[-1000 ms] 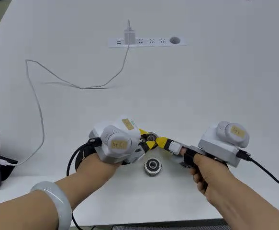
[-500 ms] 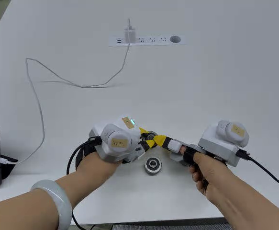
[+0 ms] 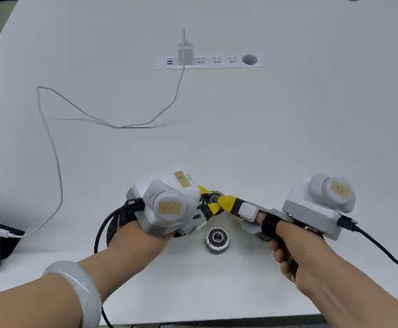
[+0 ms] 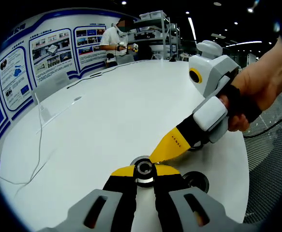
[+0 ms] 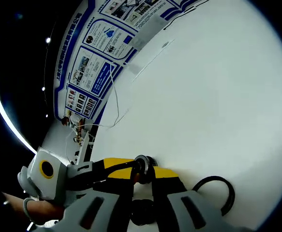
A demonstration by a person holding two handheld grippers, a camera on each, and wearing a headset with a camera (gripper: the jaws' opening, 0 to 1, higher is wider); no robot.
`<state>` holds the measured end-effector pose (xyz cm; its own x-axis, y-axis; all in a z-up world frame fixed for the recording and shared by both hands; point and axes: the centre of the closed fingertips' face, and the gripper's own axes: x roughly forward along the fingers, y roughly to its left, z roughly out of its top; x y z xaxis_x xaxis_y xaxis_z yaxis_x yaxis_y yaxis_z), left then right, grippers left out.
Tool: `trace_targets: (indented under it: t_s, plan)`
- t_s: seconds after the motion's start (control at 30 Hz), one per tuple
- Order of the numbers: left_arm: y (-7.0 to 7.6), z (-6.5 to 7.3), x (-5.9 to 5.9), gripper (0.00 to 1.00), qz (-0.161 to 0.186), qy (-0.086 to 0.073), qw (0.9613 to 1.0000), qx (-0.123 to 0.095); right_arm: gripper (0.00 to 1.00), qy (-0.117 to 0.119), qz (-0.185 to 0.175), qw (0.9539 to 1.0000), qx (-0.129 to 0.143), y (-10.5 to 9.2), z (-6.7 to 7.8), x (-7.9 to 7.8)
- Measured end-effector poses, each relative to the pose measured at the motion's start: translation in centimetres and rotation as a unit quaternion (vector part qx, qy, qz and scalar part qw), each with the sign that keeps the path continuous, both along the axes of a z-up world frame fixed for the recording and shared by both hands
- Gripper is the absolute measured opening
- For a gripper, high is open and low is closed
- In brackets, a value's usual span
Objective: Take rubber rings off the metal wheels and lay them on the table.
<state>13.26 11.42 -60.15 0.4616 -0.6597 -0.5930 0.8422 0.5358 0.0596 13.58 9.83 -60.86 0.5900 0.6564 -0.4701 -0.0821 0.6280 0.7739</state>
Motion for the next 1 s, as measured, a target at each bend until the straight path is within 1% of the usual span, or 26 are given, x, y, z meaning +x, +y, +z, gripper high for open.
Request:
trace_targets:
  t_s: [0.13, 0.2, 0.27, 0.3, 0.37, 0.43, 0.53, 0.63, 0.7, 0.77, 0.83, 0.87, 0.9, 0.93, 1.0]
  plan:
    - [-0.03, -0.04, 0.0, 0.13, 0.0, 0.001, 1.0, 0.0, 0.15, 0.0, 0.0, 1.0, -0.002, 0.11, -0.25, 0.08]
    - [-0.03, -0.04, 0.01, 0.13, 0.0, 0.001, 1.0, 0.0, 0.15, -0.003, 0.002, 1.0, -0.002, 0.16, -0.29, 0.15]
    - [-0.03, -0.04, 0.01, 0.13, 0.0, 0.0, 1.0, 0.0, 0.15, -0.007, 0.008, 0.9999, -0.006, 0.14, -0.08, 0.04]
    - [-0.04, -0.05, 0.0, 0.13, -0.001, 0.0, 1.0, -0.001, 0.15, -0.015, 0.017, 0.9996, -0.016, 0.06, 0.04, -0.06]
    - [-0.04, -0.06, 0.01, 0.13, -0.001, 0.0, 1.0, 0.0, 0.15, -0.016, 0.017, 0.9996, -0.015, 0.1, 0.37, -0.23]
    - [-0.05, -0.06, 0.0, 0.13, -0.001, 0.0, 1.0, -0.001, 0.14, -0.017, 0.017, 0.9996, -0.016, -0.01, 0.31, -0.22]
    - [-0.06, -0.02, 0.02, 0.13, -0.001, 0.001, 1.0, -0.001, 0.14, -0.014, 0.014, 0.9997, -0.011, 0.08, 0.12, -0.16]
    - [-0.05, -0.02, 0.06, 0.13, -0.001, 0.001, 1.0, 0.0, 0.16, -0.006, 0.004, 0.9999, 0.009, 0.35, 0.05, 0.01]
    - [-0.05, -0.02, 0.07, 0.13, -0.001, 0.001, 1.0, 0.0, 0.17, -0.008, 0.006, 0.9999, 0.008, 0.32, 0.1, 0.05]
    - [-0.03, -0.01, 0.09, 0.13, -0.001, 0.001, 1.0, 0.0, 0.16, -0.011, 0.008, 0.9999, 0.004, 0.2, 0.15, 0.08]
    - [-0.02, 0.0, 0.07, 0.13, -0.002, 0.0, 1.0, 0.0, 0.14, -0.019, 0.012, 0.9997, -0.005, -0.11, 0.22, 0.12]
    - [-0.01, 0.0, 0.09, 0.13, -0.002, 0.001, 1.0, -0.001, 0.11, -0.02, 0.012, 0.9997, -0.007, -0.23, 0.21, 0.12]
    - [0.0, 0.0, 0.09, 0.13, -0.001, 0.0, 1.0, -0.001, 0.06, -0.025, 0.015, 0.9996, 0.0, -0.07, 0.44, 0.13]
    - [-0.01, 0.01, 0.11, 0.13, -0.001, 0.0, 1.0, -0.001, 0.03, -0.022, 0.016, 0.9996, 0.001, 0.04, 0.4, 0.09]
    - [-0.01, 0.02, 0.11, 0.13, -0.001, 0.0, 1.0, -0.002, 0.03, -0.023, 0.025, 0.9993, -0.017, 0.05, -0.02, 0.04]
